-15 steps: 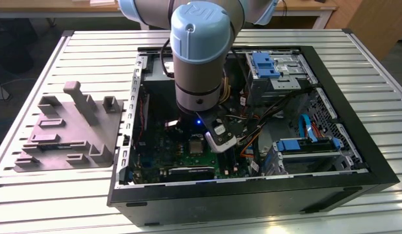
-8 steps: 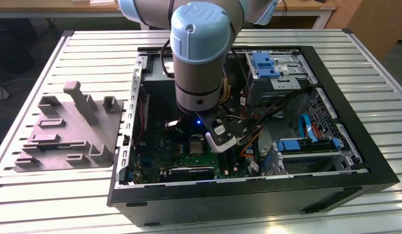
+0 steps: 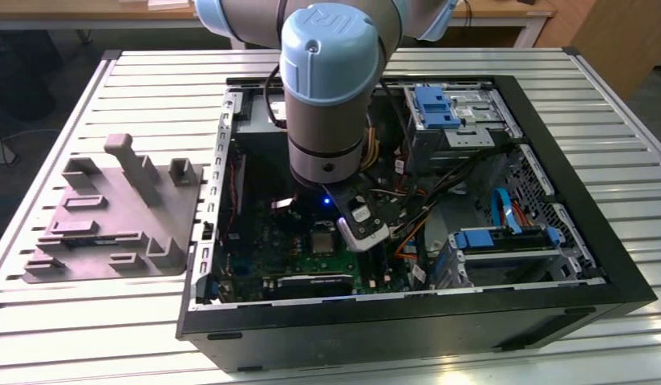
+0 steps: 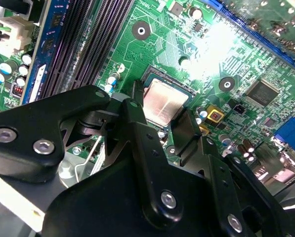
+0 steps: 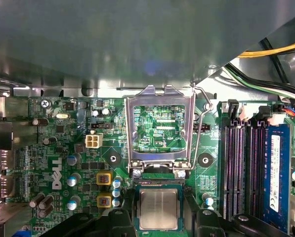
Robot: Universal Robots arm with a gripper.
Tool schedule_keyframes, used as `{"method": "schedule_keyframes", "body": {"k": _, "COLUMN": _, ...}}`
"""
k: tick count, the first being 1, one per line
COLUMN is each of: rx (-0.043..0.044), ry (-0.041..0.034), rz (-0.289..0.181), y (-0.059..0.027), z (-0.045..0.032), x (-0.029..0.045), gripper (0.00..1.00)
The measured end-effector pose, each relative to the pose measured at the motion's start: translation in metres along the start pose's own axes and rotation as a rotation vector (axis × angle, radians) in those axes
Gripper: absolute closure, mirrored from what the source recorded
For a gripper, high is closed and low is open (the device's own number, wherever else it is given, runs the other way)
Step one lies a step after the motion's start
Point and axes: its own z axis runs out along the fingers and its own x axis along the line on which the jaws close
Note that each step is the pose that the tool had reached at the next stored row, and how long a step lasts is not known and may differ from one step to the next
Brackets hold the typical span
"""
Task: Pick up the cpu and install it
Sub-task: 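Place the cpu into insertion slot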
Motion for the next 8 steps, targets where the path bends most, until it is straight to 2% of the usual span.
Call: {"method": "schedule_keyframes", "body": {"k": 8, "rx": 0.0, "ry": 0.0, "rz": 0.001, "y": 0.0, "z": 0.0, "x": -0.0001, "gripper": 0.53}}
